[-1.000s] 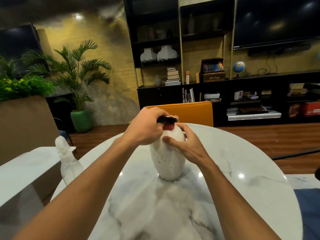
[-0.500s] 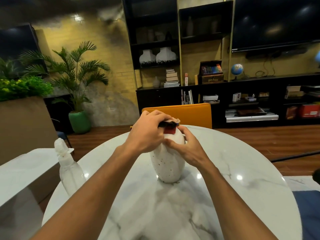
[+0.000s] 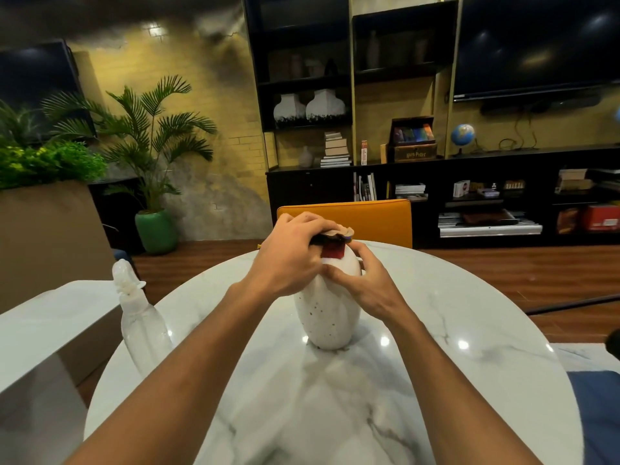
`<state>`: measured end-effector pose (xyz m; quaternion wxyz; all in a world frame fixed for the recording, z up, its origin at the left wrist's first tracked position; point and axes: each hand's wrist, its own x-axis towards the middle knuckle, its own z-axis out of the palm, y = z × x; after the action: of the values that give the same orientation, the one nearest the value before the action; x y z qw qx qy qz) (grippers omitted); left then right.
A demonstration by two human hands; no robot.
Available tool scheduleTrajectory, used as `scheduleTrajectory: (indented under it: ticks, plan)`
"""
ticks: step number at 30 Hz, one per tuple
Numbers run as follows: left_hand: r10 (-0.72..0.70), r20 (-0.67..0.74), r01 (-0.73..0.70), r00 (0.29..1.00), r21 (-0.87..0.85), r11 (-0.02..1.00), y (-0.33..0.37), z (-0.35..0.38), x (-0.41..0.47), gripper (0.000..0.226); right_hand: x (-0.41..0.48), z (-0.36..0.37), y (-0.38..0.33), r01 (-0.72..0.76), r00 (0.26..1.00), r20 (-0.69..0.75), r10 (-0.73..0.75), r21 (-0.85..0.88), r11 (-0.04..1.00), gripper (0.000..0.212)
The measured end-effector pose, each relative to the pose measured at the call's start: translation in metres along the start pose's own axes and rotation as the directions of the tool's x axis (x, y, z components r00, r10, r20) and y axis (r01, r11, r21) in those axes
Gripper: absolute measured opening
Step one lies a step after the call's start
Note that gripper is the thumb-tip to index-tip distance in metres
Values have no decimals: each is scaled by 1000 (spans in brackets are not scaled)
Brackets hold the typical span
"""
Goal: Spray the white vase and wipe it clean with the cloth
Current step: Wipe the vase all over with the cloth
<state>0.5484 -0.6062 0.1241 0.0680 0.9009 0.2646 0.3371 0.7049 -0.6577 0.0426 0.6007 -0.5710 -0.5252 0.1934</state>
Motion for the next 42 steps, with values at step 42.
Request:
scheduleTrajectory:
  ticks: [42]
  plan:
    - [-440,-122,293,890,-587,755,-32,64,-115,32,-6,-2,2,-60,997,59,55,80,995,67]
